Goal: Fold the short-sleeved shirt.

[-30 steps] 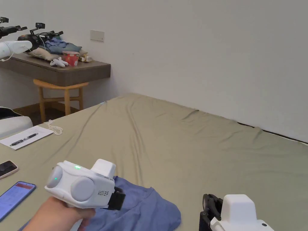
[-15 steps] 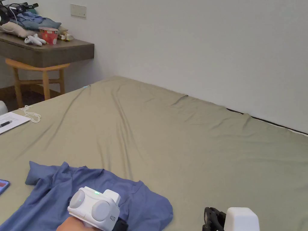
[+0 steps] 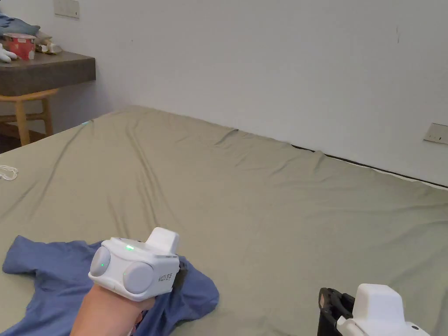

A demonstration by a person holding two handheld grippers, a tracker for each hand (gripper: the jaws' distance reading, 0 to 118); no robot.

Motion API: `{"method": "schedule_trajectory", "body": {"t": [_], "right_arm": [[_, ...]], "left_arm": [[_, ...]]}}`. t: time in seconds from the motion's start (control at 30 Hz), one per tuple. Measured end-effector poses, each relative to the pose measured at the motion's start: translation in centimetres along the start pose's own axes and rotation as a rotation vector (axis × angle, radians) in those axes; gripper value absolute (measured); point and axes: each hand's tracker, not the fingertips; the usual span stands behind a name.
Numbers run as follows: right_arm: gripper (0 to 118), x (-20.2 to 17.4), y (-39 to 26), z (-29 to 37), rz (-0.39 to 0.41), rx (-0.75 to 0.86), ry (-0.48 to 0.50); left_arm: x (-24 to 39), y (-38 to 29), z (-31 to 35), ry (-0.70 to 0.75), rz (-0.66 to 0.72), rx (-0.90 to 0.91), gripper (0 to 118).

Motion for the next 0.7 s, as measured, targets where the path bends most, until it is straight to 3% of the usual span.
{"method": "schedule_trajectory", "body": {"t": [0.27, 0.47, 0.57, 0.7], "right_arm": [[6, 7.3, -0.6, 4.1, -0.042, 0.011, -0.145], [6, 12.7, -1.7, 6.6, -0.065, 0.007, -0.247], [6, 15.3, -2.8, 7.5, -0.07, -0.007, -0.296], [6, 19.0, -4.9, 7.9, -0.098, -0.045, -0.358]], "left_arm": [[13.1, 6.4, -1.6, -0.269, -0.122, 0.186, 0], [25.7, 8.4, -3.4, -0.514, -0.196, 0.22, 0], [33.0, 7.6, -5.1, -0.591, -0.237, 0.162, 0], [41.4, 3.1, -11.2, -0.526, -0.388, -0.022, 0]]}}
